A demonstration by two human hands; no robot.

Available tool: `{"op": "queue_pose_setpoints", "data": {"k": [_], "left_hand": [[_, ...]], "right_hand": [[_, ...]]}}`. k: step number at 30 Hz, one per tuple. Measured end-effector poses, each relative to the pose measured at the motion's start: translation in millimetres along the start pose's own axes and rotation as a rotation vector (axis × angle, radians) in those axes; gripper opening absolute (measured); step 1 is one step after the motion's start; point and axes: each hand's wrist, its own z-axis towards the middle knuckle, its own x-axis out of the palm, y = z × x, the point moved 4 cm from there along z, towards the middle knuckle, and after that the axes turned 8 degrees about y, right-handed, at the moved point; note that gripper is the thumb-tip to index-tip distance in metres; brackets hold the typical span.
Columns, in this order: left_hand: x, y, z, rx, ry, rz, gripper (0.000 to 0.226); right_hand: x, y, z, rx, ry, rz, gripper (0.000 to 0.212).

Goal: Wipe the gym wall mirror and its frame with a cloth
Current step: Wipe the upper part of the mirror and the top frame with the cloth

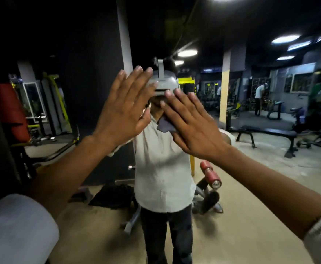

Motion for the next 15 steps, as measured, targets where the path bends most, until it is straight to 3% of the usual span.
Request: {"op": "queue_pose_setpoints", "data": {"k": [2,8,10,13,15], "left_hand": [[-1.9,12.0,24.7,-0.003,-0.001,0.028,0.069],[-6.2,19.3,69.3,0.048,0.022,0.062,0.073],[-5.4,16.4,75.4,0.037,0.011,0.036,0.074],[-3.0,14.1,75.0,0.033,-0.017,-0.004,0.074],[-1.2,13.7,72.5,0.037,-0.031,-0.002,0.073]], "right_hand": [[-17.1,-28.1,28.0,0.018,-0.034,-0.039,0.068],[-65.2,-99.1,73.6,0.529,-0.316,0.102,0.063],[-58.0,-82.4,77.3,0.438,-0.231,0.053,0.064],[-47.7,-67.1,68.9,0.079,-0.023,-0.077,0.065],[-56.5,-88.1,69.3,0.089,-0.063,-0.085,0.064]]}}
